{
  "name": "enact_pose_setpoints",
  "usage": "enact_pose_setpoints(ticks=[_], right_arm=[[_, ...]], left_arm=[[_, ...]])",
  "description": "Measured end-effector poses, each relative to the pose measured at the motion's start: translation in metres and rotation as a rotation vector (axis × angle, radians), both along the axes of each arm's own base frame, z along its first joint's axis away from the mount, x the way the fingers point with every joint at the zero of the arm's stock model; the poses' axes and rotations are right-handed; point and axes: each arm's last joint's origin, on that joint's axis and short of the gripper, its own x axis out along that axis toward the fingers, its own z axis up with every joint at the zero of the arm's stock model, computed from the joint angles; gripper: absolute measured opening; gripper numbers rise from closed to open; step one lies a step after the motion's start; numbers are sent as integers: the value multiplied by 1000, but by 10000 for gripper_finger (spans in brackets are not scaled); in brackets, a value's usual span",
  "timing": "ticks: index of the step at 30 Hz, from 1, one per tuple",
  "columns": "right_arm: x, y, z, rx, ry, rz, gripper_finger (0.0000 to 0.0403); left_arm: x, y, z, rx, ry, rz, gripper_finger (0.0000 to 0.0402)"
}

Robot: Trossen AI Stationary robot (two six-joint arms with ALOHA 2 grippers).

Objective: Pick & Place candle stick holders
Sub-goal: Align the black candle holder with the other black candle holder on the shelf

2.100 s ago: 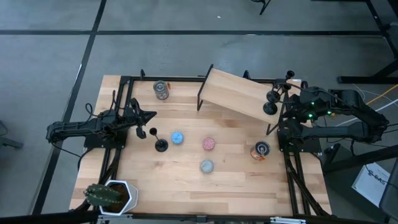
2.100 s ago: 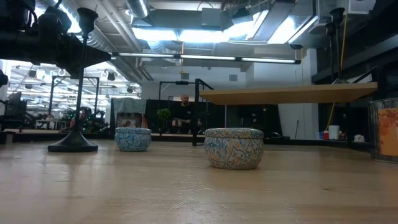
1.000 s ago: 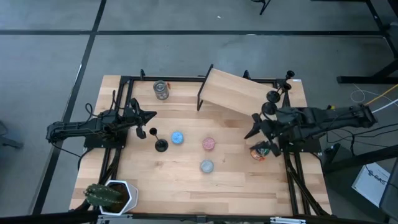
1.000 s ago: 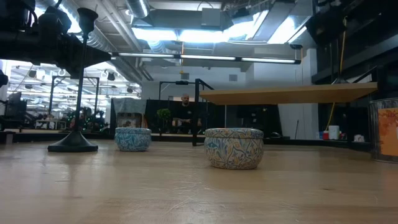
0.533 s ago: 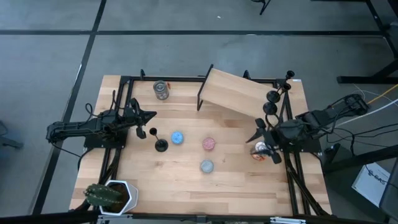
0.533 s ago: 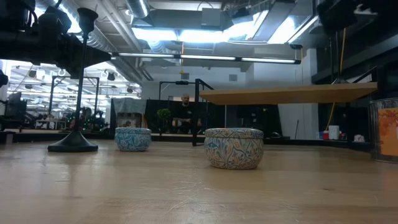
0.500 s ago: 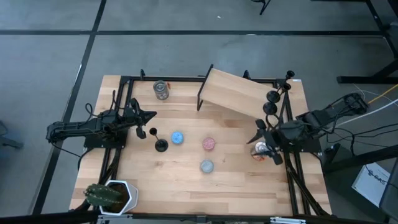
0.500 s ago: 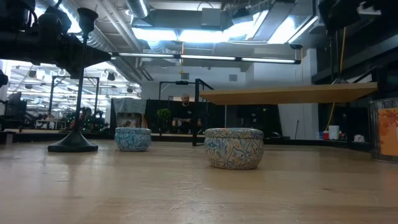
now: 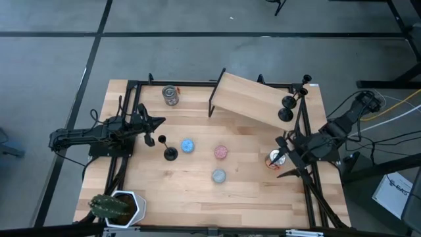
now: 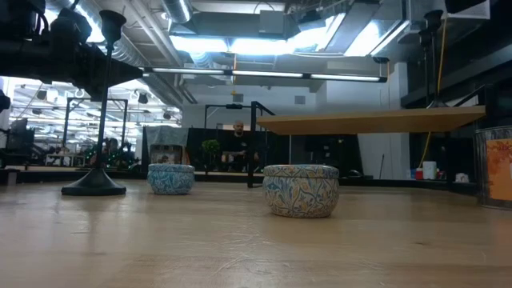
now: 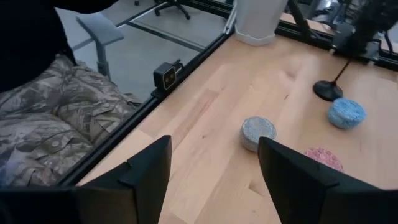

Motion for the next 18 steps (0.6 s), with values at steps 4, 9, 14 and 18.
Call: enact_pose_setpoints(ticks=[4, 9, 14, 18], right_arm=[[-1, 1, 0, 6, 3, -32, 242], [-2, 2, 0, 6, 3, -35, 242], [-2, 2, 0, 6, 2, -35, 242], [-2, 1, -1, 2, 7, -35, 242]], left_arm=[[-1, 2, 1, 96, 42, 71, 12], [0, 0, 0, 58, 24, 3, 17], [1, -2, 0, -44, -15, -72, 16], [1, -4, 0, -119, -41, -137, 19]])
